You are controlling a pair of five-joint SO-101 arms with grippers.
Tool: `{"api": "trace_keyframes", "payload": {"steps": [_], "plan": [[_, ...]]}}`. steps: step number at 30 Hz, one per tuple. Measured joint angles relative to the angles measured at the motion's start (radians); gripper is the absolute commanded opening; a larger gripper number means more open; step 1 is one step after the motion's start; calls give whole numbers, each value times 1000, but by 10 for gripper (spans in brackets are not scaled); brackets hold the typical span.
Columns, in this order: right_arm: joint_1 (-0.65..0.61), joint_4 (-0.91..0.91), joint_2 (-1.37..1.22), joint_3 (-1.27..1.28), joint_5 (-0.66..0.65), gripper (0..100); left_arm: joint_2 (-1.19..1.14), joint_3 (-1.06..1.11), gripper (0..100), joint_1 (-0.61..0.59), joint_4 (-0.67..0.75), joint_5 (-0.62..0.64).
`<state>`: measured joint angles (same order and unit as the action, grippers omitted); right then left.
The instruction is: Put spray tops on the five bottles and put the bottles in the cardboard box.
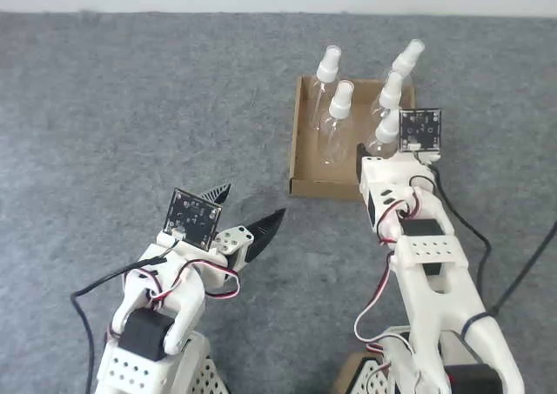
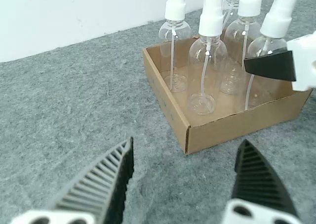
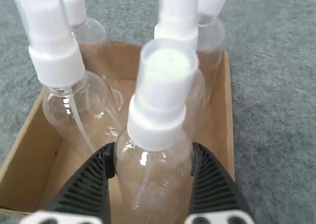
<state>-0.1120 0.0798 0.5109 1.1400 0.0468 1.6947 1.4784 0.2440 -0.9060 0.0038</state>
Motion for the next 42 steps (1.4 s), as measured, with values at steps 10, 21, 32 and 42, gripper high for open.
{"api": "trace_keyframes", "payload": {"steps": [10, 21, 32, 42], "plan": [[-3, -18, 0, 12, 0, 6, 0, 0, 302, 0, 0, 0], [-2, -18, 0, 23, 0, 6, 0, 0, 302, 0, 0, 0], [-9, -18, 0, 23, 0, 6, 0, 0, 302, 0, 0, 0], [-31, -18, 0, 23, 0, 7, 0, 0, 302, 0, 0, 0]]}}
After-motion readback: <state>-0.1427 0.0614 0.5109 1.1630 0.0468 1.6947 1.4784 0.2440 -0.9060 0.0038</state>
